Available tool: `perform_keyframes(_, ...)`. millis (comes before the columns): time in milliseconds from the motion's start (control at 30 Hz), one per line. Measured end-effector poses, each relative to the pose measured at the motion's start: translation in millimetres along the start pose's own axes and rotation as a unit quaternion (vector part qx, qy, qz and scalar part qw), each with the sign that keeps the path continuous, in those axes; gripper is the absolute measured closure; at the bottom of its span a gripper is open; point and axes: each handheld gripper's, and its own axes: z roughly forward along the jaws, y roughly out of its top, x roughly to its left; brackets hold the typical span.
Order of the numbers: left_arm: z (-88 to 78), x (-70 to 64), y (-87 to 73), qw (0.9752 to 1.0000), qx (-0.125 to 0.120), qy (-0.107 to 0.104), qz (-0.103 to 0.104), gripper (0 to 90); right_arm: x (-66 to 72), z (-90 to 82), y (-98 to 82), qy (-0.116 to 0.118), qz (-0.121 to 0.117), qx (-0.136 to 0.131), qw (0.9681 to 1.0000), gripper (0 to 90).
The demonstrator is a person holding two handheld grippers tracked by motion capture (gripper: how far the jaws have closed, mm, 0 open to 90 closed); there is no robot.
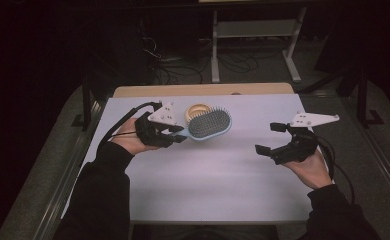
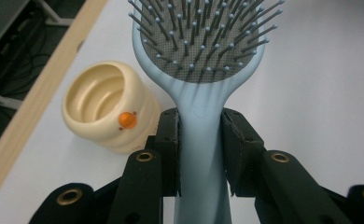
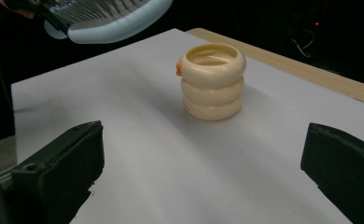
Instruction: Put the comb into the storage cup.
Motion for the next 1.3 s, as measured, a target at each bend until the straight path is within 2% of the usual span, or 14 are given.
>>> perform_keyframes(367,-6.0,6.9,-0.2,0.9994,-0.020,0.026,-0.008,69.9,6.0,16.0,33.3,0.034,0.003,0.004,0.9994,0.0)
perform_keyframes(800,-3.6,13.2,1.0,0.9982,-0.039,0.043,-0.015,69.9,7.7,33.2,59.4,0.049,0.005,0.004,0.9988,0.0)
perform_keyframes(1100,0.0,17.8,1.7,0.9958,-0.064,0.064,-0.016,69.9,1.4,50.9,79.0,0.061,0.029,-0.001,0.9977,0.0)
perform_keyframes(1300,3.6,17.9,2.5,0.9947,-0.075,0.068,-0.016,69.9,1.0,57.7,89.0,0.071,0.039,-0.010,0.9967,0.0)
